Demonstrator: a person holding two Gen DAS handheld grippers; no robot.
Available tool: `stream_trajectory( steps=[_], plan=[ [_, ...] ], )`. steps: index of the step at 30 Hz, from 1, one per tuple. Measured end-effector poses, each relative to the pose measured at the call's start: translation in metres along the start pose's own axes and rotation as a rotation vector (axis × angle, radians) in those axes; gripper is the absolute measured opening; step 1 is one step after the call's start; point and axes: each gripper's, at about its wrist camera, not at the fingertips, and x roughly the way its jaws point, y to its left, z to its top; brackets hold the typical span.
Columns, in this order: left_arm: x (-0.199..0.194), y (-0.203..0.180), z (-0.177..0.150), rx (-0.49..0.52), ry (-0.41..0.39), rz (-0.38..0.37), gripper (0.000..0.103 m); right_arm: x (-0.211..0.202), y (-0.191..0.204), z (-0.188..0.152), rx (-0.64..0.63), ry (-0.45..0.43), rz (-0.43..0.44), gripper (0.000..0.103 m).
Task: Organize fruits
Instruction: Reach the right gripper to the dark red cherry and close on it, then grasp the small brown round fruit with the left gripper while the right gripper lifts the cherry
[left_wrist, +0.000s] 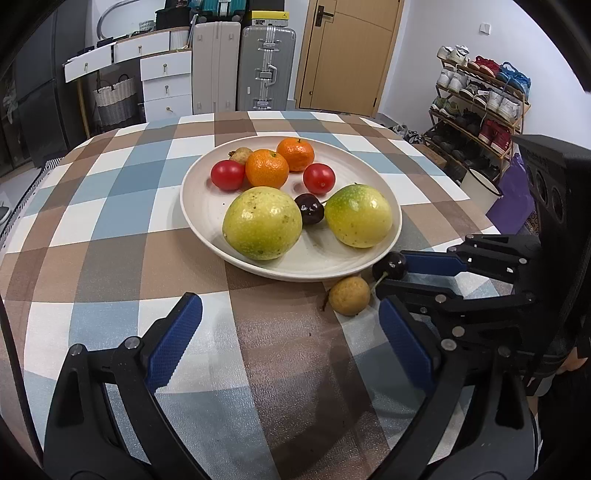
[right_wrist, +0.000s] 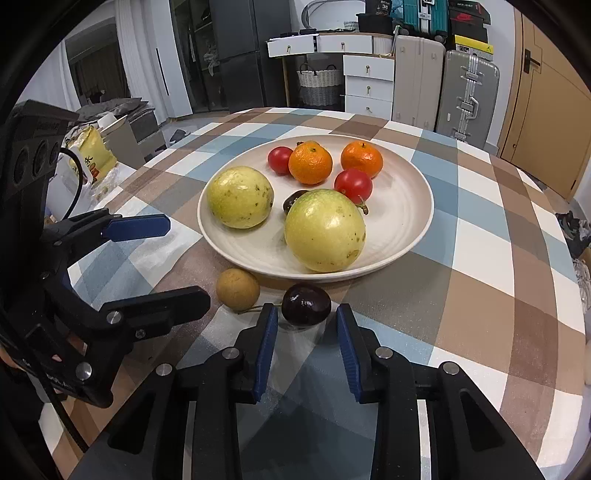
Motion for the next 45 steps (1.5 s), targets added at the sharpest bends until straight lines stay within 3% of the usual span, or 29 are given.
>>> stream_trajectory(
  steps=[7, 10, 16, 24, 27, 31, 34, 39, 41, 44, 45],
  plan=[
    [0.000, 0.000, 0.000, -0.001, -0.001, 0.000, 0.097, 0.003, -0.002, 0.005, -0.012, 0.002, 0.011, 0.037],
    [0.000, 0.000, 0.000, -0.001, 0.000, 0.000, 0.097, 0.002, 0.000, 0.004, -0.025, -0.006, 0.022, 0.027],
    [0.000, 0.000, 0.000, 0.002, -0.001, 0.000, 0.097, -0.008, 0.007, -0.001, -0.047, -0.025, 0.026, 0.027],
    [0.004, -0.013, 0.003, 0.039, 0.011, -0.015, 0.096, -0.039, -0.014, -0.017, 0.040, -0.107, 0.033, 0.027],
    [0.011, -0.020, 0.002, 0.064, 0.043, -0.009, 0.083, -0.047, -0.029, -0.020, 0.101, -0.140, 0.020, 0.027],
    [0.020, -0.025, 0.003, 0.059, 0.080, -0.011, 0.073, -0.054, -0.040, -0.021, 0.143, -0.176, 0.015, 0.027],
    [0.023, -0.032, 0.003, 0.082, 0.086, -0.019, 0.068, -0.055, -0.040, -0.021, 0.141, -0.179, 0.015, 0.027],
    [0.024, -0.041, 0.001, 0.121, 0.089, -0.027, 0.046, -0.050, -0.035, -0.021, 0.124, -0.165, 0.015, 0.027],
    [0.024, -0.041, 0.001, 0.121, 0.088, -0.032, 0.042, -0.050, -0.033, -0.021, 0.119, -0.165, 0.019, 0.027],
    [0.023, -0.041, 0.002, 0.122, 0.086, -0.043, 0.026, -0.050, -0.032, -0.021, 0.119, -0.164, 0.020, 0.027],
    [0.023, -0.042, 0.002, 0.123, 0.084, -0.045, 0.026, -0.049, -0.032, -0.021, 0.119, -0.164, 0.020, 0.027]
  ],
)
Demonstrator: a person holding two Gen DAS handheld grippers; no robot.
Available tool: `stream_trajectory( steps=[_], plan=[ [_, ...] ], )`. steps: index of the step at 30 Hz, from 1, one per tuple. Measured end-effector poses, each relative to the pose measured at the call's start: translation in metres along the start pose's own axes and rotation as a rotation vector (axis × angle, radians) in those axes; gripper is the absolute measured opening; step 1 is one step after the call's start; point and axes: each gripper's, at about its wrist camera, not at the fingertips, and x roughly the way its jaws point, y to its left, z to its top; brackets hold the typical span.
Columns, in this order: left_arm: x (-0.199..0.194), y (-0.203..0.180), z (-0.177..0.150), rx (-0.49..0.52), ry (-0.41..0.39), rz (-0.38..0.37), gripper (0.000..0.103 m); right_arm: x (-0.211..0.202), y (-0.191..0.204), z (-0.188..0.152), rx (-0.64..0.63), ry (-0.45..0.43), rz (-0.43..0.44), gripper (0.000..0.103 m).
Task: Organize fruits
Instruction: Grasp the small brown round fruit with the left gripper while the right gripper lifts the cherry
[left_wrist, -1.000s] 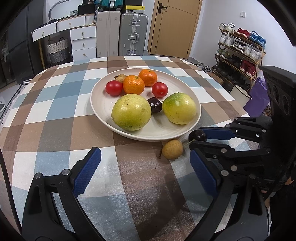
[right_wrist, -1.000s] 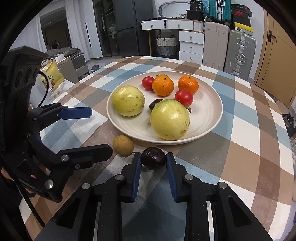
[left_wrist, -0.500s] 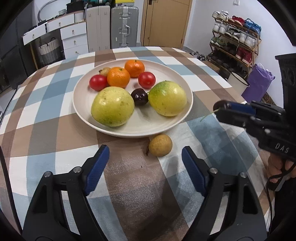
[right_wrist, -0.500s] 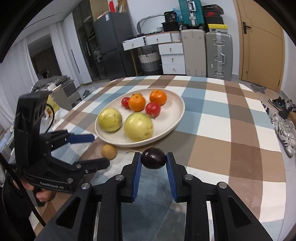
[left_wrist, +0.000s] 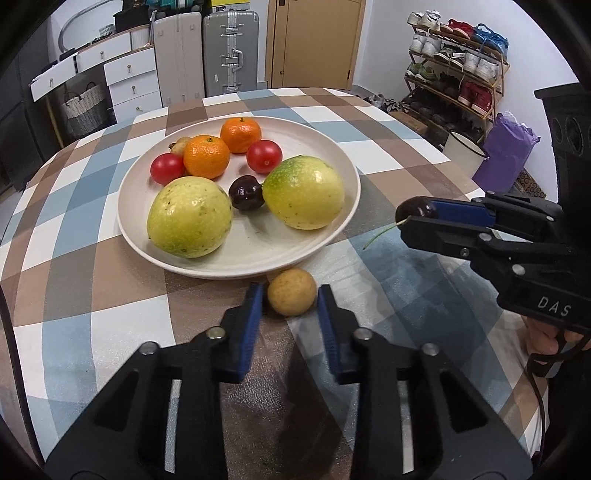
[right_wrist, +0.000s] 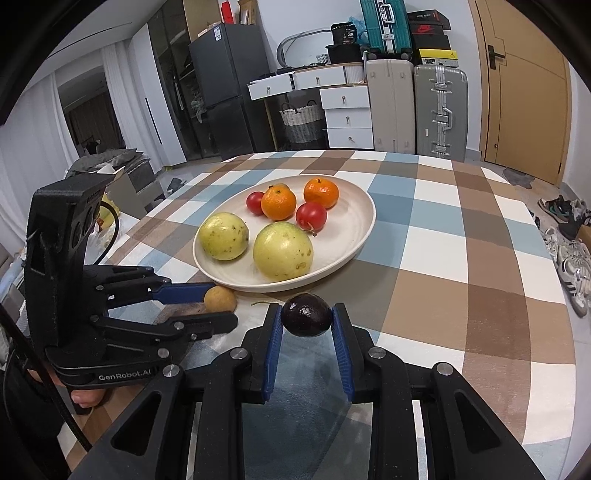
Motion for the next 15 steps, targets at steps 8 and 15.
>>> stream_trajectory(
  steps=[8, 15],
  plan=[
    [-0.005, 0.003, -0.002, -0.008, -0.015, -0.015, 0.024, 0.002, 0.001, 0.000, -0.003, 0.008, -0.002, 0.027],
    [-0.014, 0.002, -0.005, -0.002, -0.046, -0.025, 0.024, 0.001, 0.000, 0.002, 0.004, 0.006, -0.008, 0.027]
  ],
)
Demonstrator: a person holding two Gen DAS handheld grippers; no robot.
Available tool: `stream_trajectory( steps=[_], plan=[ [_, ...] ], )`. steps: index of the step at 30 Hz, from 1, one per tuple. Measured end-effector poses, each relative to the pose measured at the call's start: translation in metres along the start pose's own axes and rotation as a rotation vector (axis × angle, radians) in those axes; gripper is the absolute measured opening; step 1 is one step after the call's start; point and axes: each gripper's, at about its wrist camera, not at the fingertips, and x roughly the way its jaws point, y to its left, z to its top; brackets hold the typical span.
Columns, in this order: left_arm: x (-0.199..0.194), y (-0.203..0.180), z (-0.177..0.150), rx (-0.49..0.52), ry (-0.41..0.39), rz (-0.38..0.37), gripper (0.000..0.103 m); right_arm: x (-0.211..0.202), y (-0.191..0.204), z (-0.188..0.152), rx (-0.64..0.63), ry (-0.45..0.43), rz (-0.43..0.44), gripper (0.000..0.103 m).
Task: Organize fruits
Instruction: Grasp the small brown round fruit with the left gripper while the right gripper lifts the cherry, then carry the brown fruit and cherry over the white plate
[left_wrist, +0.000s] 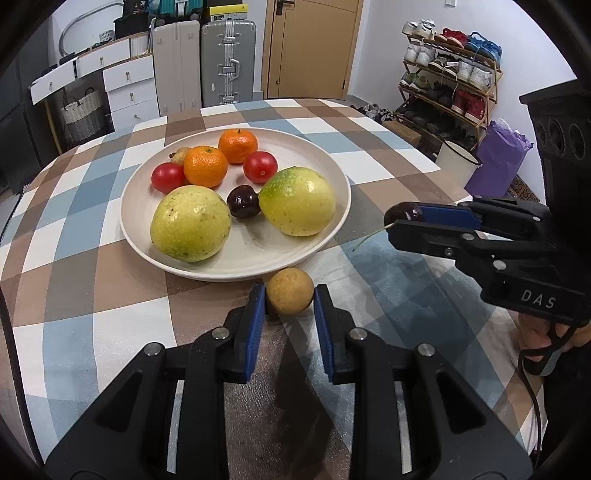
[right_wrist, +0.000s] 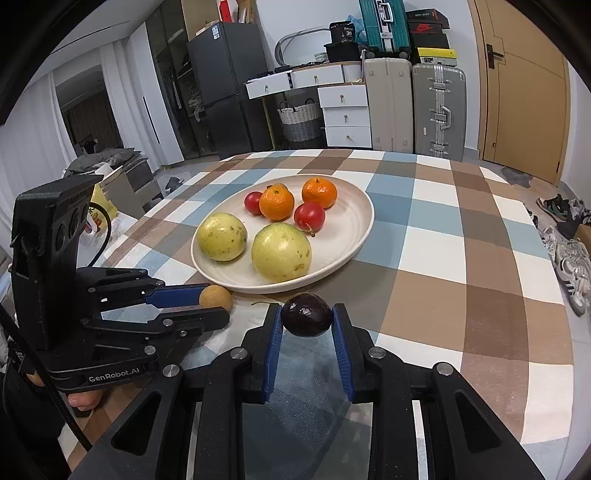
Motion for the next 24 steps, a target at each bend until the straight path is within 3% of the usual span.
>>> stream_trajectory(
  steps=[10, 24],
  plan=[
    [-0.021, 0.006, -0.006, -0.027, -0.049, 0.000, 0.024, -0.007, 0.008, 0.005, -0.012, -0.013, 0.005, 0.027],
    [-0.065, 0.033, 0.014, -0.087, -0.162, 0.067, 0.024, -0.018, 0.017, 0.027, -0.006, -0.087, 0.026, 0.027]
  ],
)
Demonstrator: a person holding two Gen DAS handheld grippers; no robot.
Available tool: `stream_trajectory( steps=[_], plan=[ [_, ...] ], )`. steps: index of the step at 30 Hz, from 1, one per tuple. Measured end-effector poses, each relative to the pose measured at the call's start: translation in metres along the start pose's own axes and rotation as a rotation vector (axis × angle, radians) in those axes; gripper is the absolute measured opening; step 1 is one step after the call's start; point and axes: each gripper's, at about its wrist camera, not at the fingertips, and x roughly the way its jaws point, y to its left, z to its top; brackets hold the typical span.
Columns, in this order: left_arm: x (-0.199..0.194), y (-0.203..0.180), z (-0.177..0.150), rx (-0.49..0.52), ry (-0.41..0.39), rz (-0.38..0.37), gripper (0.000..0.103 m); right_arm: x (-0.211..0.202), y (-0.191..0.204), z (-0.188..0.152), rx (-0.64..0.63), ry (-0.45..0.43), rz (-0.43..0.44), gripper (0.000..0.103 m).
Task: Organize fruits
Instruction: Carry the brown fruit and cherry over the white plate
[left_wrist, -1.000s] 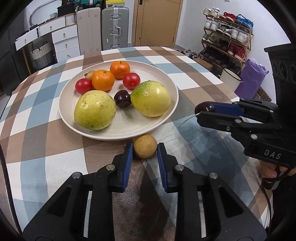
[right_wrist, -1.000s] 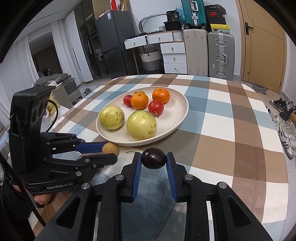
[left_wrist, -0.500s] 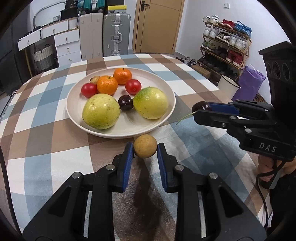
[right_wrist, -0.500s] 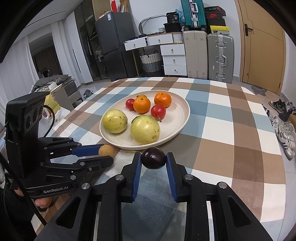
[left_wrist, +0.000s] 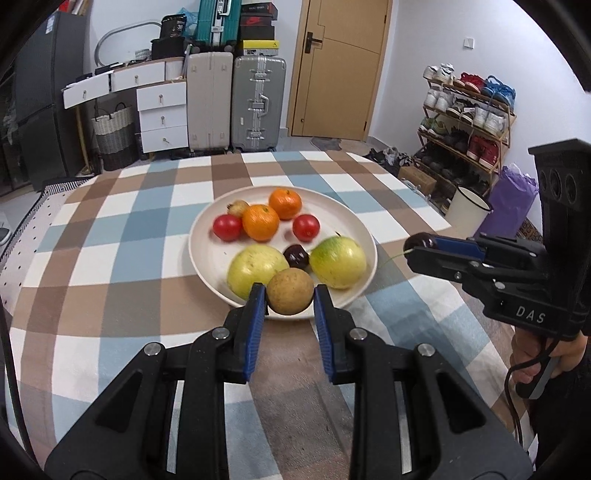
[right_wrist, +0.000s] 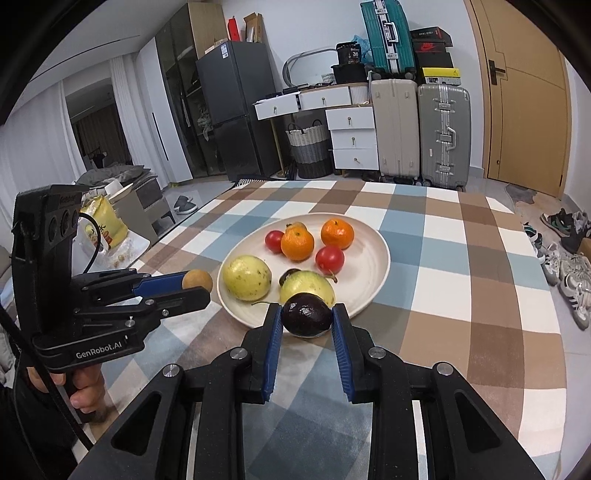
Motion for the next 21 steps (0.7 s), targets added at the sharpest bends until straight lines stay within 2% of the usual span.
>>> stream_trajectory(
  steps=[9, 21],
  plan=[
    [0.003, 0.009, 0.026, -0.004, -0.034, 0.014, 0.024, 0.005, -0.001, 0.016, 0.022, -0.035, -0.007, 0.027],
    [0.039, 0.008, 0.053, 0.013, -0.037, 0.025, 0.024, 0.028, -0.011, 0.034, 0.030, -0.049, -0.039, 0.027]
  ],
)
